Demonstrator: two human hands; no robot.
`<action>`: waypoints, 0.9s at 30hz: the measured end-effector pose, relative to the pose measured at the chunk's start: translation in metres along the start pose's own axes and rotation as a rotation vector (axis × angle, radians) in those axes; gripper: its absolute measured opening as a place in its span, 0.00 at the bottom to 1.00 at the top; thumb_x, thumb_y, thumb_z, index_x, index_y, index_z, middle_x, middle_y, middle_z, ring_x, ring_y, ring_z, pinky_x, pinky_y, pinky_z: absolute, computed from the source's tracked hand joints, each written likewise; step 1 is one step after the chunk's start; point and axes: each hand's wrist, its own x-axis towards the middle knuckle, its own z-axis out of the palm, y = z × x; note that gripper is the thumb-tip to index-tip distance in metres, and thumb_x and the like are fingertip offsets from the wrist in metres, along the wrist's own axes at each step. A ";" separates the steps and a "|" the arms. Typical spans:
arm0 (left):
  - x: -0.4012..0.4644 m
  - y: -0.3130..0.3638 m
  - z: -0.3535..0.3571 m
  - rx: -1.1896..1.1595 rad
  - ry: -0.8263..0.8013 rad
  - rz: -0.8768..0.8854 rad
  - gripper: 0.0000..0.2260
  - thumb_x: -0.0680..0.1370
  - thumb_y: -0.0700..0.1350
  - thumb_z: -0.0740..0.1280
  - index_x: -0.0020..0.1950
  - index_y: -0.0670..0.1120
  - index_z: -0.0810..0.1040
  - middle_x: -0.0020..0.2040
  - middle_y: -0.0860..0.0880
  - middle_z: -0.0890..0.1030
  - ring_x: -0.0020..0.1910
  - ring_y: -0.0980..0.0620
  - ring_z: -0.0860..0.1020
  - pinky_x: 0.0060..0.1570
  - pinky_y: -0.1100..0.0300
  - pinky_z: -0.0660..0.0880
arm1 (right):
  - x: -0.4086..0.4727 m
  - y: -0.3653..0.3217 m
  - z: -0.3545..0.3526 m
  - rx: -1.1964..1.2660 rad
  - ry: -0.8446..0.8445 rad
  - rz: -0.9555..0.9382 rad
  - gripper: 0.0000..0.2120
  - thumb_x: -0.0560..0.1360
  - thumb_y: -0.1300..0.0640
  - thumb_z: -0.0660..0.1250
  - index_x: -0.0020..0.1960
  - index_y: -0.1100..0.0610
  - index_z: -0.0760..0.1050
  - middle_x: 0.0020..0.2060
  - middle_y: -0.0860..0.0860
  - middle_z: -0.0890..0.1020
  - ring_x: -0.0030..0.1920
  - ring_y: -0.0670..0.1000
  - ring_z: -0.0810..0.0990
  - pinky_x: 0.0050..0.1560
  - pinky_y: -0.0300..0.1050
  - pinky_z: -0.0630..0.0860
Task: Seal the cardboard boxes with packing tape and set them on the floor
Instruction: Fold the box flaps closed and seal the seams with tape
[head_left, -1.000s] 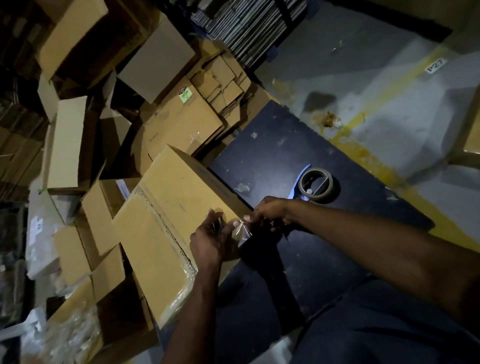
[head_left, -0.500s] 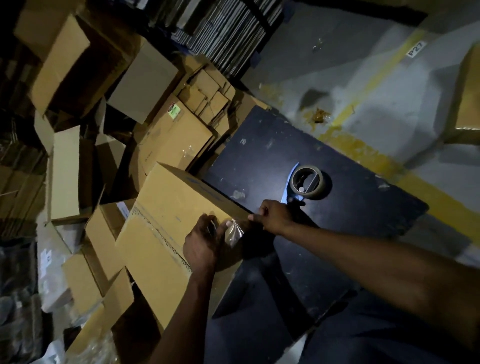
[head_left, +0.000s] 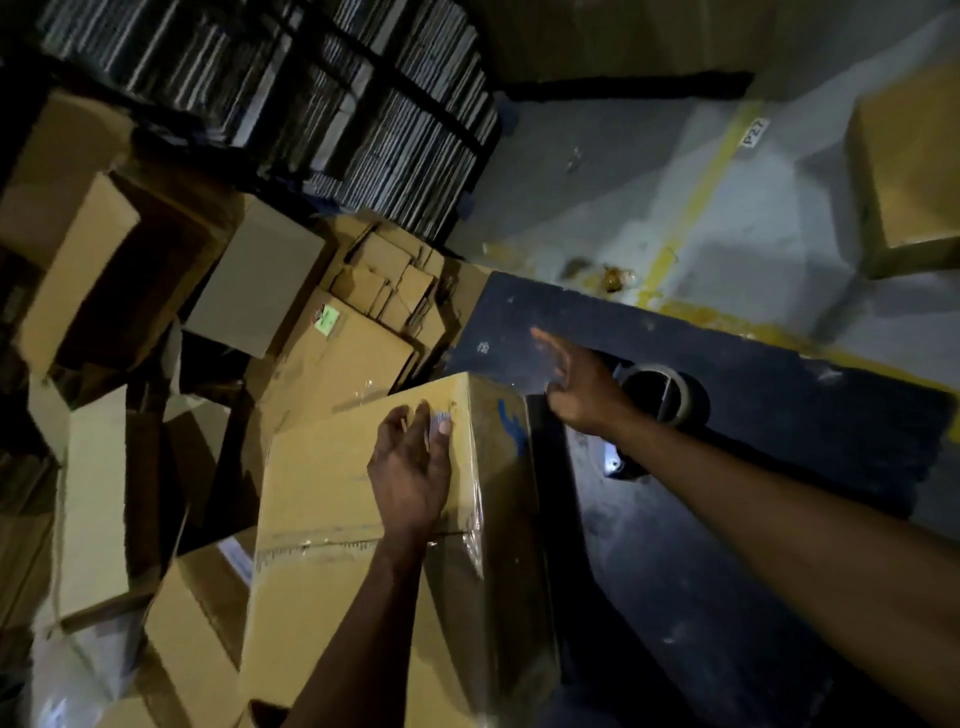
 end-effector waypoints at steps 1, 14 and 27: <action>0.005 -0.001 0.005 0.008 0.015 -0.007 0.27 0.84 0.65 0.58 0.74 0.50 0.77 0.72 0.47 0.73 0.67 0.47 0.75 0.66 0.51 0.74 | 0.011 -0.002 0.001 0.007 0.005 -0.009 0.37 0.70 0.63 0.63 0.79 0.52 0.64 0.76 0.53 0.69 0.77 0.54 0.65 0.72 0.58 0.71; 0.018 -0.010 0.026 0.007 0.057 -0.035 0.27 0.83 0.65 0.55 0.75 0.53 0.75 0.74 0.47 0.72 0.69 0.46 0.74 0.66 0.39 0.74 | 0.039 -0.002 0.058 0.235 -0.054 0.064 0.28 0.70 0.80 0.65 0.67 0.62 0.77 0.62 0.55 0.82 0.65 0.51 0.79 0.60 0.43 0.77; 0.016 -0.011 0.033 -0.012 0.107 -0.012 0.25 0.84 0.64 0.56 0.73 0.53 0.78 0.72 0.46 0.73 0.70 0.45 0.74 0.65 0.39 0.75 | -0.020 0.004 0.077 -0.095 0.060 -0.212 0.34 0.67 0.58 0.56 0.72 0.60 0.75 0.72 0.53 0.75 0.74 0.50 0.71 0.75 0.48 0.67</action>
